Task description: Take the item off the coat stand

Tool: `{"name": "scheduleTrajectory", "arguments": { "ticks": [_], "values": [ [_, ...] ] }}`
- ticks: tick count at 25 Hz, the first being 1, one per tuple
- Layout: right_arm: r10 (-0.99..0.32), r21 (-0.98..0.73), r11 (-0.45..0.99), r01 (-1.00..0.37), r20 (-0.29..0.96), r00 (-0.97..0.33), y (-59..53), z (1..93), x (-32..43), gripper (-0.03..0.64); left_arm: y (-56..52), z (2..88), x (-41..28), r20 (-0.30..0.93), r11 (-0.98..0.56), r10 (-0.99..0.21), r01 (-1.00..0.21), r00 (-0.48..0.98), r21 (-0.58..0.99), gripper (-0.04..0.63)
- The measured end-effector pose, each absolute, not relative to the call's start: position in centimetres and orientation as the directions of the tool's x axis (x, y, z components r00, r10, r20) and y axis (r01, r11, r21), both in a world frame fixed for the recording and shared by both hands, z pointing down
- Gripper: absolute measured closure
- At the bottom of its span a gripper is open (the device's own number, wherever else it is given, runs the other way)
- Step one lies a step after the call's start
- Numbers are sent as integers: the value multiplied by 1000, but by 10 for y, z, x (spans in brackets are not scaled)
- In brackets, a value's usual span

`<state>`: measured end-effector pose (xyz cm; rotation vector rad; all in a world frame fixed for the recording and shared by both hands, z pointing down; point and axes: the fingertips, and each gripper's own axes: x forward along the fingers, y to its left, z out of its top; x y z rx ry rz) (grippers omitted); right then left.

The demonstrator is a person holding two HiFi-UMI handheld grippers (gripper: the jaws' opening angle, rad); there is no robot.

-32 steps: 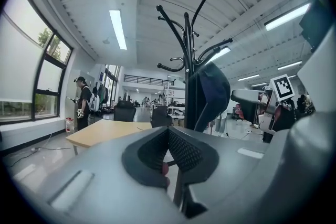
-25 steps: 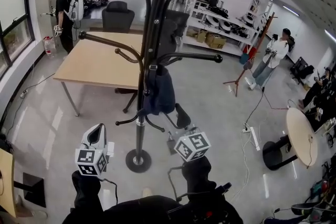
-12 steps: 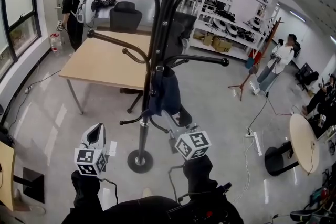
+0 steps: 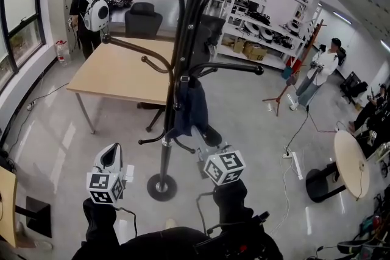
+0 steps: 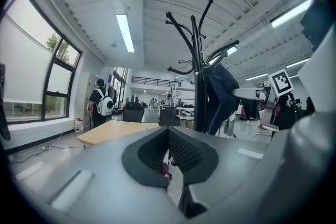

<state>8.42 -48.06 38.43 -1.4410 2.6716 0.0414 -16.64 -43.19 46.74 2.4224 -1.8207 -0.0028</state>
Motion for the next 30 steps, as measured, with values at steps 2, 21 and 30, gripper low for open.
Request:
{"name": "scheduleTrajectory", "arguments": {
  "ticks": [2, 21, 30],
  "values": [
    [-837, -16, 543, -840, -99, -539, -478, 383, 85, 511, -431, 467, -166, 63, -276, -957, -957, 283, 91, 592],
    [-871, -17, 484, -875, -102, -480, -470, 365, 102, 568, -420, 470, -166, 60, -292, -952, -951, 299, 105, 592],
    [-884, -15, 457, -889, -116, -453, -466, 352, 105, 568, -416, 466, -171, 49, -297, -952, -949, 303, 105, 592]
  ]
}}
